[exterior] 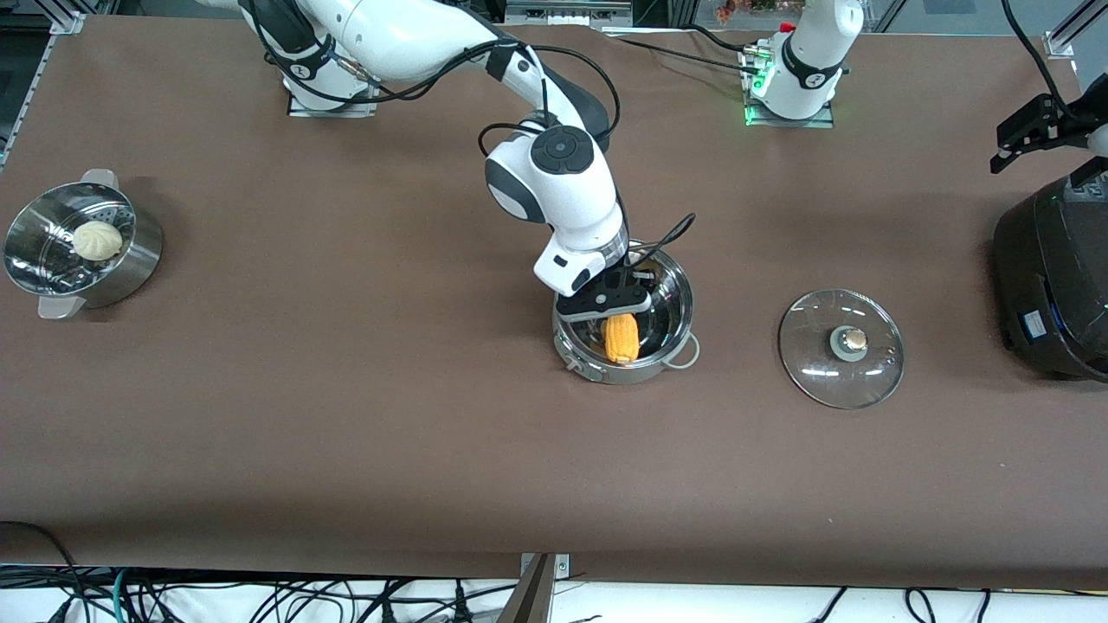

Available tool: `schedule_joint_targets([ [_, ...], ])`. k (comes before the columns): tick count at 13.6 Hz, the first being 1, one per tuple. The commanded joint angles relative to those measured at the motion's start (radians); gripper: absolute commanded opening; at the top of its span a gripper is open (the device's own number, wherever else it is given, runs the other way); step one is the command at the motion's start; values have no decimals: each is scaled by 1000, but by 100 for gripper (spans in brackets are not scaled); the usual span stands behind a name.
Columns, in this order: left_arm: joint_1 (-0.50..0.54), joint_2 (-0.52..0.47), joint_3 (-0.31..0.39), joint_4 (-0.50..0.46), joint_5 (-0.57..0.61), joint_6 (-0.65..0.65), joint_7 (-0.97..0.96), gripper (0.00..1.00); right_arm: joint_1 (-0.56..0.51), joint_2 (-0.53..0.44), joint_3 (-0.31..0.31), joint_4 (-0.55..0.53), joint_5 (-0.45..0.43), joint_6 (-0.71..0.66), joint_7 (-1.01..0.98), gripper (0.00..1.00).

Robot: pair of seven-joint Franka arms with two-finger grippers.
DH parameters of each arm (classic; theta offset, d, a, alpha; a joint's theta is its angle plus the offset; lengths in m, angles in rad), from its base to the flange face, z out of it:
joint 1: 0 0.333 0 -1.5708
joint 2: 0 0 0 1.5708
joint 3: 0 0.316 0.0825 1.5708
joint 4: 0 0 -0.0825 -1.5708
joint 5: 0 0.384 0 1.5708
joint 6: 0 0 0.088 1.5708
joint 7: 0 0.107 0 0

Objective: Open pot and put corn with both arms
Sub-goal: 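Lower the corn into the pot and open the right gripper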

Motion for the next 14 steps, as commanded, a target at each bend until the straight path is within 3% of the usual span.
schedule_joint_targets([
  [1,-5,30,-19,48,-7,-38,-82,100,10,40,-5,48,-17,13,21,0],
  [6,-14,37,-69,52,38,-53,-208,100,10,68,-5,45,-17,33,21,0],
  [7,-14,37,-71,52,39,-53,-208,100,10,72,-5,45,-17,38,21,7],
  [9,-14,37,-71,52,39,-55,-208,100,19,77,-6,43,-19,41,21,11],
  [10,-14,37,-73,52,39,-55,-208,100,19,77,-6,40,-19,39,21,37],
  [11,-14,37,-71,52,39,-55,-208,100,21,75,-6,39,-22,36,21,99],
  [14,-14,37,-73,52,39,-55,-208,100,33,68,-8,39,-20,21,23,100],
])
